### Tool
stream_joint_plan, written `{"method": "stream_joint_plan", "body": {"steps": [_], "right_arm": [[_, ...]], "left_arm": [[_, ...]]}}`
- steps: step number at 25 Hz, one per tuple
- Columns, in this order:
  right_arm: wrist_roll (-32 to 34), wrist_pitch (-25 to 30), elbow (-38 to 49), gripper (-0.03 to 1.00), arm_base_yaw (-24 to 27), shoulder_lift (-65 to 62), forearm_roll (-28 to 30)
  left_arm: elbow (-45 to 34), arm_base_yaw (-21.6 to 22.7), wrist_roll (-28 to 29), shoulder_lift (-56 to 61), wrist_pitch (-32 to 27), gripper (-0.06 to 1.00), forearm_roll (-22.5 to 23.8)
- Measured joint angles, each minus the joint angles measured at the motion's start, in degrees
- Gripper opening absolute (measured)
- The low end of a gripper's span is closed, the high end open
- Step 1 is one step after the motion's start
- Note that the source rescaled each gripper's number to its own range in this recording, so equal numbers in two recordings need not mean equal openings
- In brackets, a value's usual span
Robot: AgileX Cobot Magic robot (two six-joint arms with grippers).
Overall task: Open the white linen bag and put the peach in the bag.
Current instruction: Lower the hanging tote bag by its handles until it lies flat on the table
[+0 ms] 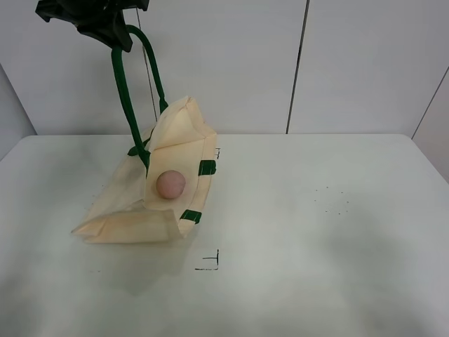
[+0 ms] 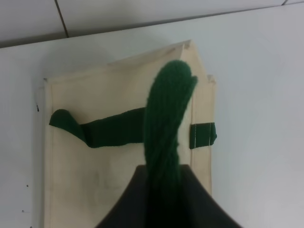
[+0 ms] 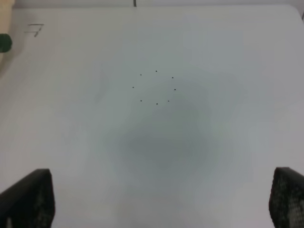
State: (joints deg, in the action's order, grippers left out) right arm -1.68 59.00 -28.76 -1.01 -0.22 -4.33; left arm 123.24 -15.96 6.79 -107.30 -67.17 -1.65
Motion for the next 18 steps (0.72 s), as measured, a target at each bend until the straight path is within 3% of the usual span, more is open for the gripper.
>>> {"method": "stream_joint_plan", "body": {"steps": [8, 18], "right_arm": [[0.00, 0.00, 0.00, 1.00, -0.07, 0.00, 0.11], [0.00, 0.00, 0.00, 1.00, -0.07, 0.00, 0.15]], "left_arm": [[-0.06, 0.00, 0.00, -3.63, 0.12, 0.00, -0.22], [-6.12, 0.00, 0.00, -18.73, 2.50, 0.00, -0.39]]}}
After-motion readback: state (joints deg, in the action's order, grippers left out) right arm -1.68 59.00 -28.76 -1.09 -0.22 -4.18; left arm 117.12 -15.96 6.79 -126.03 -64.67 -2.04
